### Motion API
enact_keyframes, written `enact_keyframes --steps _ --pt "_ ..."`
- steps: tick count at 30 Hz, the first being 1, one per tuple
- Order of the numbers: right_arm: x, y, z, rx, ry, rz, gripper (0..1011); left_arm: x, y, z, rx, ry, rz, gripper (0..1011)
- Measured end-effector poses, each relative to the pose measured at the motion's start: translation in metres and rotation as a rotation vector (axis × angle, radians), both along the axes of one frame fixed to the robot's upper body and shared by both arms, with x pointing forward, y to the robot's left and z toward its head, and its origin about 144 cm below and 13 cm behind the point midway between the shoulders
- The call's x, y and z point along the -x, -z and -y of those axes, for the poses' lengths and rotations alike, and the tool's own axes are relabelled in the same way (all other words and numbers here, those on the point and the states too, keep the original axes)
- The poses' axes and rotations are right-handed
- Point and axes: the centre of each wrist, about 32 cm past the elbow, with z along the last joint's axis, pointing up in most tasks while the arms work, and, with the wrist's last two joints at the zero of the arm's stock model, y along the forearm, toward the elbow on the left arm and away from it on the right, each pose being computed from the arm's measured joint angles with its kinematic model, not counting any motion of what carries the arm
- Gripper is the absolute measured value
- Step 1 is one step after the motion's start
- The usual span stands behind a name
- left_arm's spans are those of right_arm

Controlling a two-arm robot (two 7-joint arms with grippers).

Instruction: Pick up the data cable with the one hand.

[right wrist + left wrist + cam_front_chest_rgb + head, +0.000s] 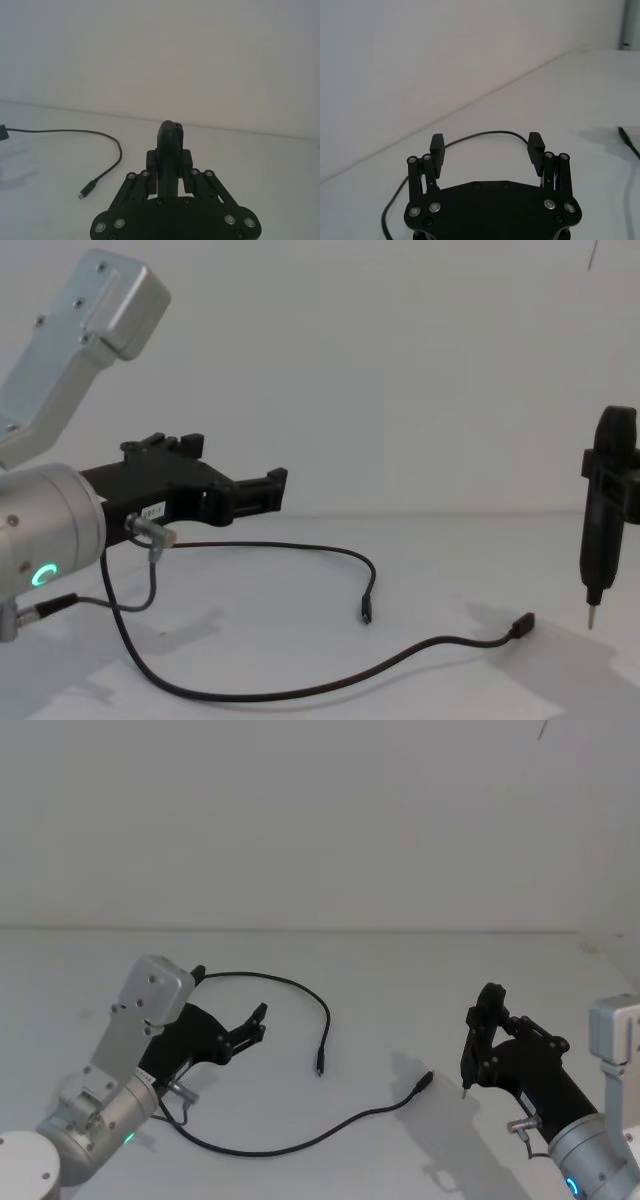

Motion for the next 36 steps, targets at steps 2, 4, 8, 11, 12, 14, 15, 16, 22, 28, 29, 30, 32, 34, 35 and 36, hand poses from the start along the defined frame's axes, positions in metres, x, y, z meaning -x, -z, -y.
enact_keyframes --steps 2,4,8,11,12,14,15,16,22,28,29,30,32,34,35,36 --pt "0.0 0.0 0.0 0.0 0.0 0.0 279 -0.001 -0.002 -0.003 -0.008 0.028 -0.012 1001" --pt "0.0 0.0 0.0 0.0 0.0 0.0 279 -0.001 -0.005 -0.005 -0.015 0.054 -0.026 1001" --pt "0.0 0.0 0.0 0.0 0.0 0.0 279 -0.003 -0.01 -0.01 -0.028 0.103 -0.057 1001" --pt "0.0 0.0 0.0 0.0 0.0 0.0 279 -0.005 -0.014 -0.013 -0.036 0.147 -0.089 1001" --pt "0.0 0.0 0.0 0.0 0.0 0.0 279 -0.005 -0.015 -0.014 -0.039 0.157 -0.097 1001" --pt "0.0 0.0 0.0 0.0 0.0 0.0 279 -0.007 -0.018 -0.015 -0.045 0.189 -0.125 1001" --pt "0.0 0.0 0.0 0.0 0.0 0.0 279 -0.008 -0.021 -0.017 -0.049 0.209 -0.143 1001" --pt "0.0 0.0 0.0 0.0 0.0 0.0 279 -0.009 -0.022 -0.017 -0.052 0.218 -0.151 1001" --pt "0.0 0.0 0.0 0.0 0.0 0.0 279 -0.015 -0.03 -0.017 -0.065 0.293 -0.237 1001" --pt "0.0 0.0 0.0 0.0 0.0 0.0 279 -0.023 -0.037 -0.014 -0.077 0.343 -0.316 1001" --pt "0.0 0.0 0.0 0.0 0.0 0.0 279 -0.025 -0.038 -0.012 -0.079 0.355 -0.339 1001" --pt "0.0 0.0 0.0 0.0 0.0 0.0 279 -0.026 -0.039 -0.011 -0.08 0.362 -0.349 1001" --pt "0.0 0.0 0.0 0.0 0.0 0.0 279 -0.03 -0.041 -0.007 -0.082 0.381 -0.383 1001" --pt "0.0 0.0 0.0 0.0 0.0 0.0 279 -0.032 -0.042 -0.004 -0.084 0.394 -0.4 1001" --pt "0.0 0.0 0.0 0.0 0.0 0.0 279 -0.034 -0.043 -0.001 -0.086 0.404 -0.417 1001" --pt "0.0 0.0 0.0 0.0 0.0 0.0 279 -0.035 -0.044 0.0 -0.088 0.409 -0.428 1001"
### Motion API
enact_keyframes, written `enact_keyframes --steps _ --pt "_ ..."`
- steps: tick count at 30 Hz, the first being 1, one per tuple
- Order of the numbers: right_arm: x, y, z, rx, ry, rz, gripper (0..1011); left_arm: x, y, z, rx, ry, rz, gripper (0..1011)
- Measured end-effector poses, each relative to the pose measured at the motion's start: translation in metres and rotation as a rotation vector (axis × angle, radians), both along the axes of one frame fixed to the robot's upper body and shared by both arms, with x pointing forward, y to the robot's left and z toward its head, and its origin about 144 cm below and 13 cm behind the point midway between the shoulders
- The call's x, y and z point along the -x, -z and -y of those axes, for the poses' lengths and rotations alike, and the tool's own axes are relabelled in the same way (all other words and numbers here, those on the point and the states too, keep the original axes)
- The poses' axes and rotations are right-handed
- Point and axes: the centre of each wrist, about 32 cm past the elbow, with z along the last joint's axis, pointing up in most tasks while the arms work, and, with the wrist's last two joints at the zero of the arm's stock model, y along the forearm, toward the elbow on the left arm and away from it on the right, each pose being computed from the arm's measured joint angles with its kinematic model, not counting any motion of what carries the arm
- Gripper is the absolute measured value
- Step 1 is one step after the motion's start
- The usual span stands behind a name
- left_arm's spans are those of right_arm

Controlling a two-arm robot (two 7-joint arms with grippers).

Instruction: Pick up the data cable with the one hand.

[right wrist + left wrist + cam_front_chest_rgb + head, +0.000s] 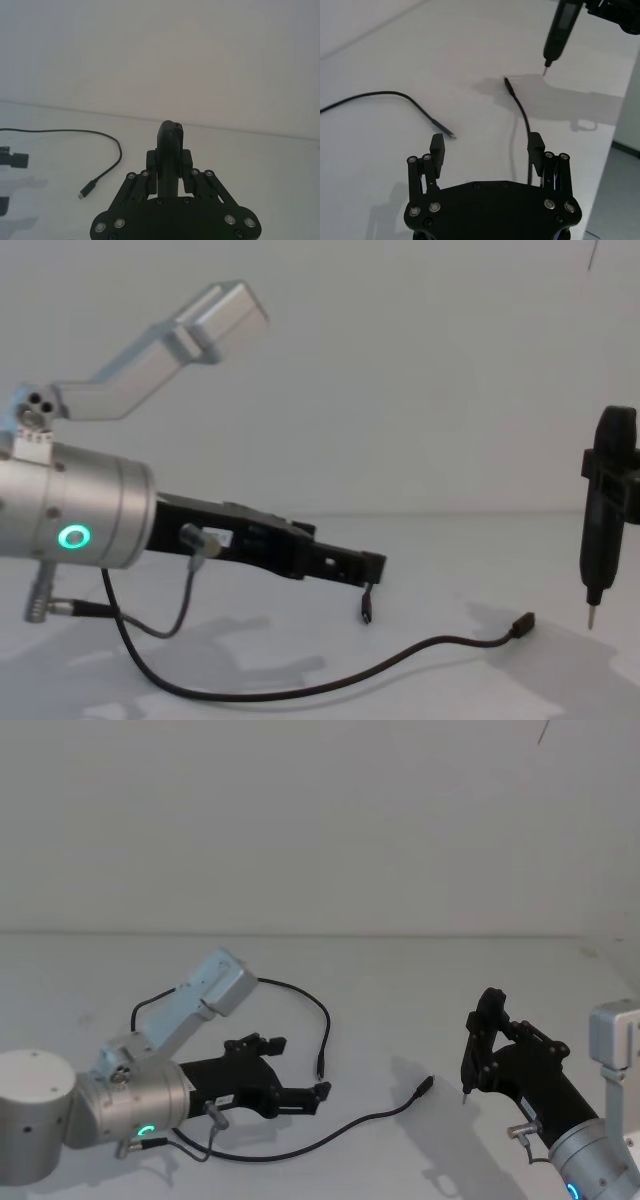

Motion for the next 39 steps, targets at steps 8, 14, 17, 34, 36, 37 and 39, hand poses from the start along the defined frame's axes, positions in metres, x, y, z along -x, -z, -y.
enact_keyframes --steps 8,14,17,34,36,37,39 --pt "0.0 0.0 0.0 0.0 0.0 0.0 279 -0.008 -0.004 0.014 -0.03 0.027 -0.063 1001" --pt "0.0 0.0 0.0 0.0 0.0 0.0 279 -0.013 -0.004 0.025 -0.054 0.037 -0.1 1001" --pt "0.0 0.0 0.0 0.0 0.0 0.0 279 -0.015 -0.004 0.03 -0.065 0.042 -0.115 1001" --pt "0.0 0.0 0.0 0.0 0.0 0.0 279 -0.02 0.002 0.051 -0.121 0.042 -0.155 1001" --pt "0.0 0.0 0.0 0.0 0.0 0.0 279 -0.02 0.003 0.053 -0.128 0.043 -0.156 1001" --pt "0.0 0.0 0.0 0.0 0.0 0.0 279 -0.02 0.003 0.054 -0.13 0.043 -0.156 1001" --pt "0.0 0.0 0.0 0.0 0.0 0.0 279 -0.021 0.003 0.056 -0.135 0.043 -0.157 1001"
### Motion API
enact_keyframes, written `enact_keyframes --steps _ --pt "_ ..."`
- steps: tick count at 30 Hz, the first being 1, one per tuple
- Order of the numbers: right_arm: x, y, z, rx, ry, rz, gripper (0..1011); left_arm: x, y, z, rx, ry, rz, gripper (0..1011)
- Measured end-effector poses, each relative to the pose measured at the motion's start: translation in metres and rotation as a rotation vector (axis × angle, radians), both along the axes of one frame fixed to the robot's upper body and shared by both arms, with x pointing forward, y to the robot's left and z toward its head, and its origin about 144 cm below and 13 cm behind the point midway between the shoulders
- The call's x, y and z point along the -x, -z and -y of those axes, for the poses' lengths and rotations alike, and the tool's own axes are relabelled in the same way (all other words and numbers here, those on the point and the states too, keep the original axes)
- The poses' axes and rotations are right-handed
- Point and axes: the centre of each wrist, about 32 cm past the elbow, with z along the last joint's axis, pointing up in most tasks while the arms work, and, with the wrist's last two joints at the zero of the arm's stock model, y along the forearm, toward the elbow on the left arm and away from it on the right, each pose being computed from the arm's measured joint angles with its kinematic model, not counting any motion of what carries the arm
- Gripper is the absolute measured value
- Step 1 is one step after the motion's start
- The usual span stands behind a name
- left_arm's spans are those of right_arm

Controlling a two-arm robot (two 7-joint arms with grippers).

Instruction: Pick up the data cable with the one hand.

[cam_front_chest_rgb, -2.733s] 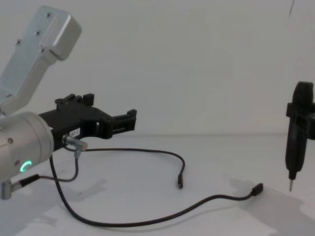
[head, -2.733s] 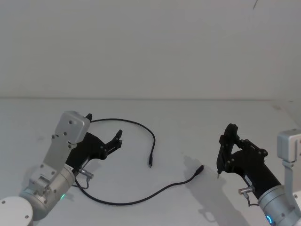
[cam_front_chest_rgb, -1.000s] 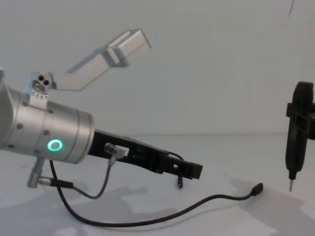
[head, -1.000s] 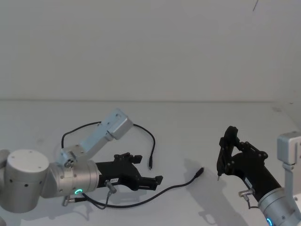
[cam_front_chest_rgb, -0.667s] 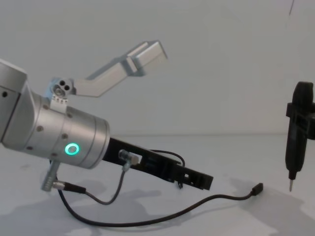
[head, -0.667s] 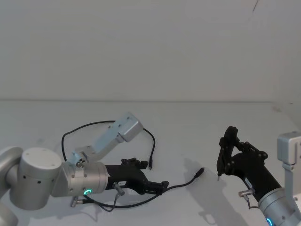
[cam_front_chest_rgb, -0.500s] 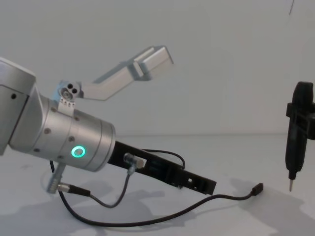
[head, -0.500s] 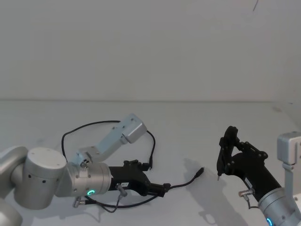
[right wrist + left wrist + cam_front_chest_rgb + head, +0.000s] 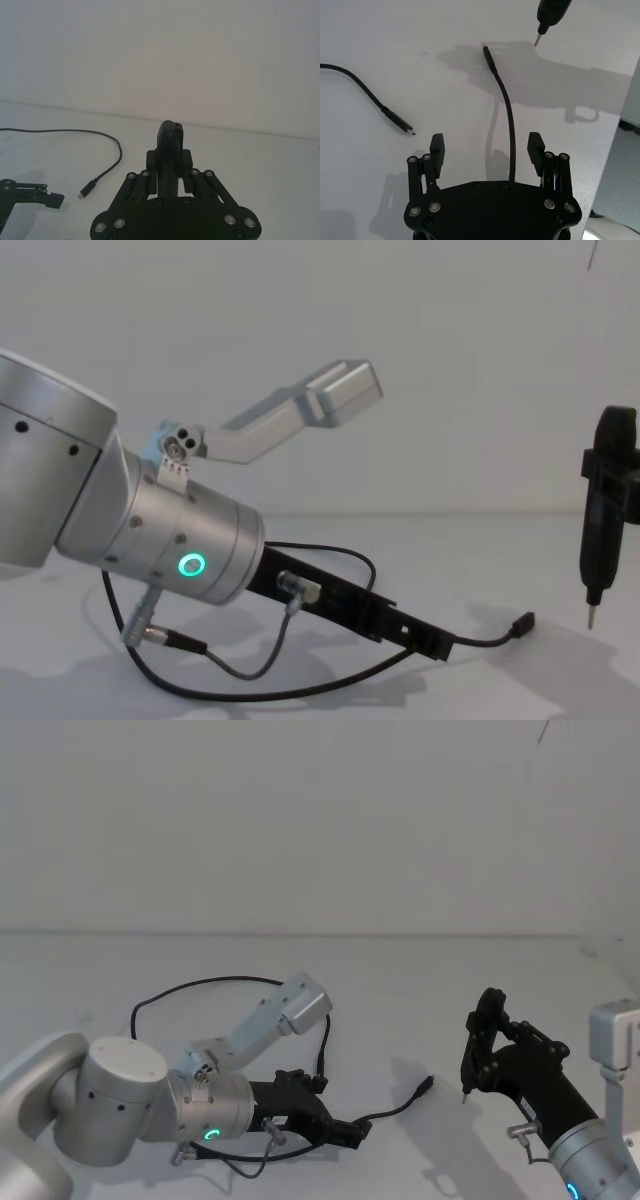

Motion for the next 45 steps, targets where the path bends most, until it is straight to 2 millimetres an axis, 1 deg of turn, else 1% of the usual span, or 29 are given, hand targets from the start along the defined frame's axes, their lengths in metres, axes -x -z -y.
enact_keyframes --steps 4,6,11,13,14,16,17,18,19,22,24,26,28,29,31,32,34,35,36,37,39,45 --pt "0.0 0.0 0.0 0.0 0.0 0.0 279 -0.0003 0.0011 0.0037 -0.011 0.003 -0.002 1001" --pt "0.0 0.0 0.0 0.0 0.0 0.0 279 -0.0004 0.0013 0.0043 -0.013 0.003 -0.002 984" --pt "0.0 0.0 0.0 0.0 0.0 0.0 279 -0.0006 0.0017 0.0064 -0.018 0.004 -0.002 864" --pt "0.0 0.0 0.0 0.0 0.0 0.0 279 -0.0005 0.002 0.0071 -0.02 0.005 -0.002 791" --pt "0.0 0.0 0.0 0.0 0.0 0.0 279 -0.0006 0.002 0.0073 -0.021 0.005 -0.002 791" --pt "0.0 0.0 0.0 0.0 0.0 0.0 279 -0.0006 0.002 0.0076 -0.022 0.005 -0.002 719" --pt "0.0 0.0 0.0 0.0 0.0 0.0 279 -0.0006 0.0021 0.0081 -0.023 0.005 -0.002 700" --pt "0.0 0.0 0.0 0.0 0.0 0.0 279 -0.0007 0.0022 0.0083 -0.024 0.005 -0.002 642" --pt "0.0 0.0 0.0 0.0 0.0 0.0 279 -0.0007 0.0022 0.0084 -0.024 0.006 -0.003 642" --pt "0.0 0.0 0.0 0.0 0.0 0.0 279 -0.0008 0.0023 0.0089 -0.025 0.006 -0.002 519" --pt "0.0 0.0 0.0 0.0 0.0 0.0 279 -0.0008 0.0024 0.0092 -0.026 0.006 -0.002 483" --pt "0.0 0.0 0.0 0.0 0.0 0.0 279 -0.0008 0.0024 0.0094 -0.026 0.006 -0.002 398" --pt "0.0 0.0 0.0 0.0 0.0 0.0 279 -0.0008 0.0025 0.0095 -0.027 0.006 -0.002 367" --pt "0.0 0.0 0.0 0.0 0.0 0.0 279 -0.0008 0.0025 0.0096 -0.027 0.006 -0.002 296" --pt "0.0 0.0 0.0 0.0 0.0 0.0 279 -0.0008 0.0026 0.0097 -0.027 0.006 -0.002 258" --pt "0.0 0.0 0.0 0.0 0.0 0.0 279 -0.0008 0.0026 0.0098 -0.028 0.006 -0.002 199" --pt "0.0 0.0 0.0 0.0 0.0 0.0 279 -0.0008 0.0026 0.0099 -0.028 0.006 -0.003 170" --pt "0.0 0.0 0.0 0.0 0.0 0.0 279 -0.0008 0.0026 0.0099 -0.028 0.006 -0.003 107" --pt "0.0 0.0 0.0 0.0 0.0 0.0 279 -0.0008 0.0026 0.01 -0.028 0.006 -0.003 71" --pt "0.0 0.0 0.0 0.0 0.0 0.0 279 -0.0009 0.0026 0.01 -0.029 0.006 -0.003 71" --pt "0.0 0.0 0.0 0.0 0.0 0.0 279 -0.0009 0.0027 0.01 -0.029 0.006 -0.003 37" --pt "-0.0001 -0.0005 0.0003 -0.001 0.0 0.002 279 -0.0009 0.0027 0.0102 -0.03 0.009 -0.002 35"
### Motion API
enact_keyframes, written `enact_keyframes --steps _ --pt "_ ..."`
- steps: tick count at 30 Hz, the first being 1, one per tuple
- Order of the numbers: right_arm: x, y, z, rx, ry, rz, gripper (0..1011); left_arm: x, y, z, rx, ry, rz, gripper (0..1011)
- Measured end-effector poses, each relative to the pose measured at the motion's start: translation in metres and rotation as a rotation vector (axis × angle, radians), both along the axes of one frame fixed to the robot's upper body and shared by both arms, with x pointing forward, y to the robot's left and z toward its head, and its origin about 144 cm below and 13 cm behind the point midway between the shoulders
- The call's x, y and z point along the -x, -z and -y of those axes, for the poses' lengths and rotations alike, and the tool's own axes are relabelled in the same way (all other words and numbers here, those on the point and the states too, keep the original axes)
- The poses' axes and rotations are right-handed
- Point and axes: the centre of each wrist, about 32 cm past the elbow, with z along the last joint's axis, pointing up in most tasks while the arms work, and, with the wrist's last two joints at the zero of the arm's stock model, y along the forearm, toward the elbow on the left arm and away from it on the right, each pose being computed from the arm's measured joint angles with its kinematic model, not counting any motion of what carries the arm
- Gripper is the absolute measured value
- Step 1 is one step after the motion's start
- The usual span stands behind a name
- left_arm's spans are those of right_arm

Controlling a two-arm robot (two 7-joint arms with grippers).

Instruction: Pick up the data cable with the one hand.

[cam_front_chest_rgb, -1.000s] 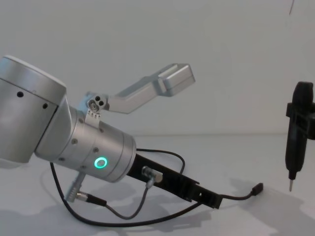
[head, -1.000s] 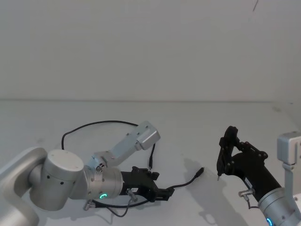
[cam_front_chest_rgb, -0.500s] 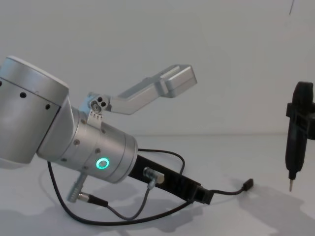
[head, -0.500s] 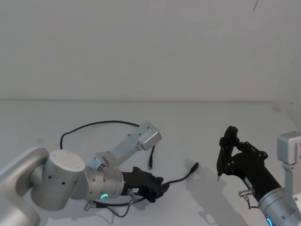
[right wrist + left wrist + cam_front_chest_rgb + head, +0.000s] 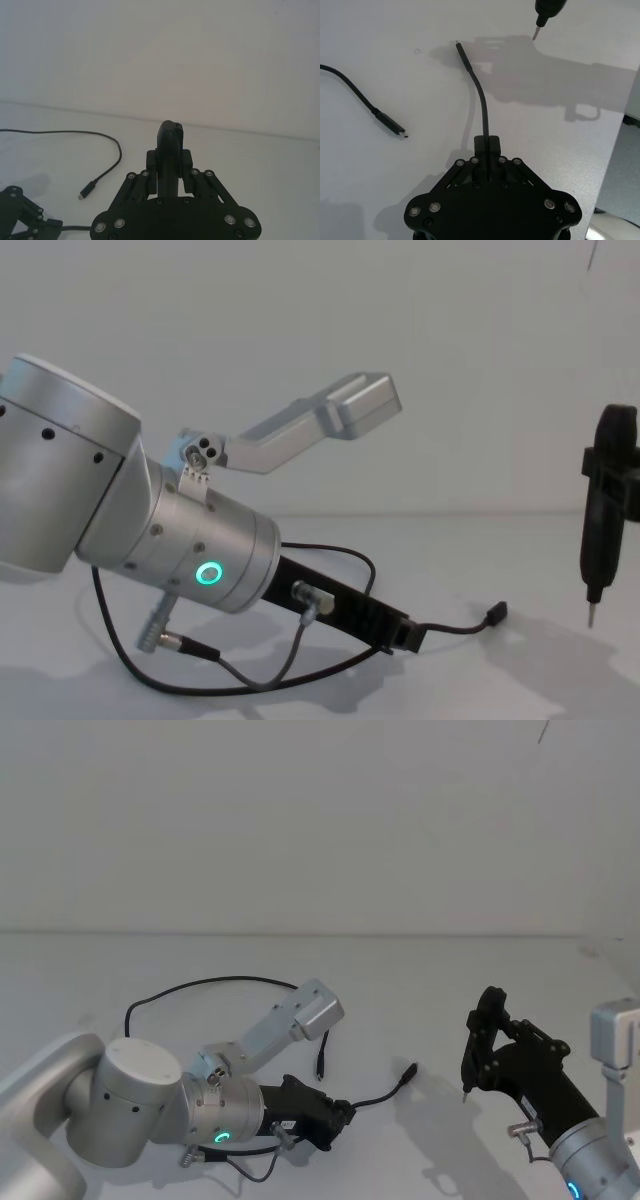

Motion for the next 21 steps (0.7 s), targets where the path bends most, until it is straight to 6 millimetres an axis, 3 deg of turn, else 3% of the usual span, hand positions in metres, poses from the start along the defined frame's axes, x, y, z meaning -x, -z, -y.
enact_keyframes --steps 8,21 --pt "-0.001 -0.011 0.001 -0.017 -0.017 0.035 279 -0.002 -0.002 -0.007 0.015 0.048 0.025 35" --pt "-0.008 -0.048 0.003 -0.102 -0.083 0.108 279 -0.007 -0.016 -0.032 0.057 0.142 0.092 35"
